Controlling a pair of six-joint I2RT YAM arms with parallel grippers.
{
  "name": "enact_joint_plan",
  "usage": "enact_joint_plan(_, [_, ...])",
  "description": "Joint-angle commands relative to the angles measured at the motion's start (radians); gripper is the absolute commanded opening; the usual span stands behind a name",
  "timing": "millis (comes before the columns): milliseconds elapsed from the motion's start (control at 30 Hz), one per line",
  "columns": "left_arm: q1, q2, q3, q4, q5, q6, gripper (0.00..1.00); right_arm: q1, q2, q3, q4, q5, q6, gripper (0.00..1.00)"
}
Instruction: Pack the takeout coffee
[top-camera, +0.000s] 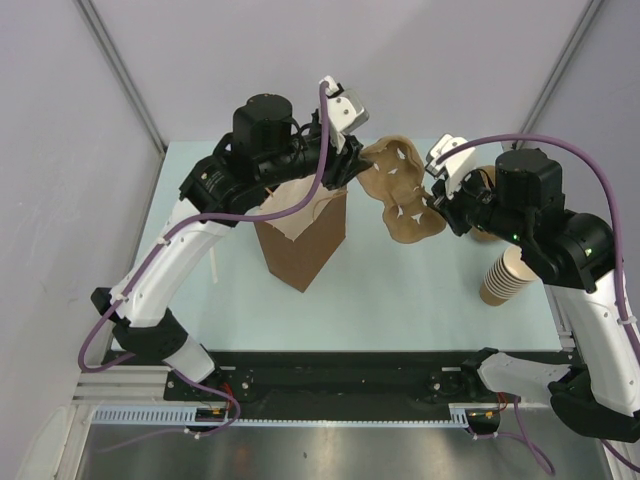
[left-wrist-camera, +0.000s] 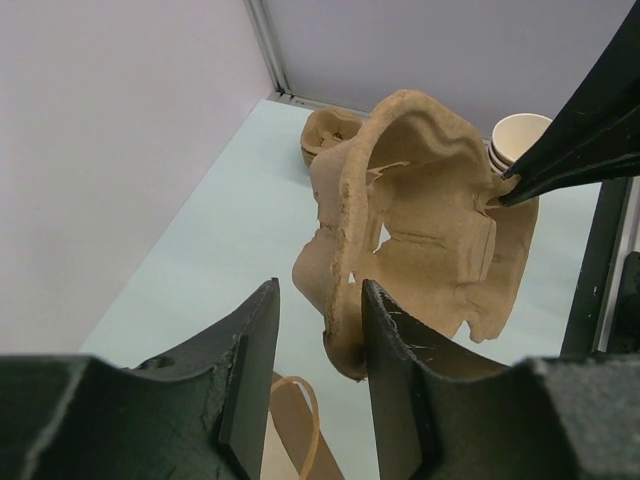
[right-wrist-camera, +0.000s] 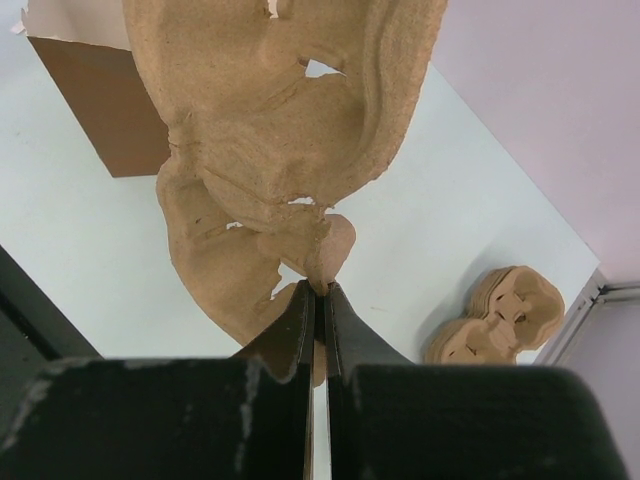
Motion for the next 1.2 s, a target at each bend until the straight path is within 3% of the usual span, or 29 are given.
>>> enact_joint_plan(0, [-0.006,-0.033,0.031,0.014,-0.020,0.015,0.42,0.012,-0.010,0.005,0.017,0.024,-0.014,0.00])
enact_joint_plan(167, [-0.006,-0.036,0.031,0.019,-0.028,0.017,0.35,0.015,-0.005,0.005,0.011,0.028,-0.020,0.00])
enact_joint_plan(233, [-0.006,-0.039,0.029,0.017,-0.028,0.021,0.28,0.016,-0.005,0.002,0.011,0.022,-0.019,0.00])
enact_joint_plan(267, [-0.006,-0.040,0.029,0.016,-0.030,0.021,0.19,0.016,-0.004,0.004,0.003,0.016,-0.020,0.01])
enact_joint_plan(333, [-0.006,-0.054,0.017,0.022,-0.042,0.018,0.09,0.016,0.002,0.010,-0.002,-0.002,-0.008,0.20])
enact_joint_plan(367, [-0.003,-0.060,0.012,0.028,-0.043,0.018,0.01,0.016,0.002,0.020,0.004,-0.010,0.000,0.46])
enact_joint_plan(400, [-0.002,-0.070,0.008,0.031,-0.040,0.018,0.00,0.013,0.005,0.030,0.006,-0.024,0.006,0.59])
enact_joint_plan(467, [0.012,-0.096,-0.003,0.039,-0.011,0.014,0.00,0.009,0.018,0.081,0.017,-0.047,0.035,0.78])
enact_joint_plan(567, [0.017,-0.132,-0.015,0.045,0.053,0.008,0.00,-0.001,0.036,0.178,0.072,-0.120,0.107,0.91])
enact_joint_plan(700, [0.024,-0.165,-0.011,0.040,0.056,0.023,0.00,-0.051,0.080,0.314,0.164,-0.140,0.196,0.93])
enact_joint_plan(867, [0.093,-0.206,-0.026,0.047,0.058,-0.003,0.00,-0.221,0.113,0.373,0.314,-0.193,0.367,0.95])
enact_joint_plan(1067, [0.312,-0.246,-0.055,0.099,0.084,-0.150,0.00,-0.558,0.212,0.238,0.497,-0.500,0.593,0.94])
enact_joint_plan(1167, [0.409,-0.280,-0.101,0.123,0.093,-0.196,0.00,-0.600,0.364,0.286,0.494,-0.613,0.652,0.91])
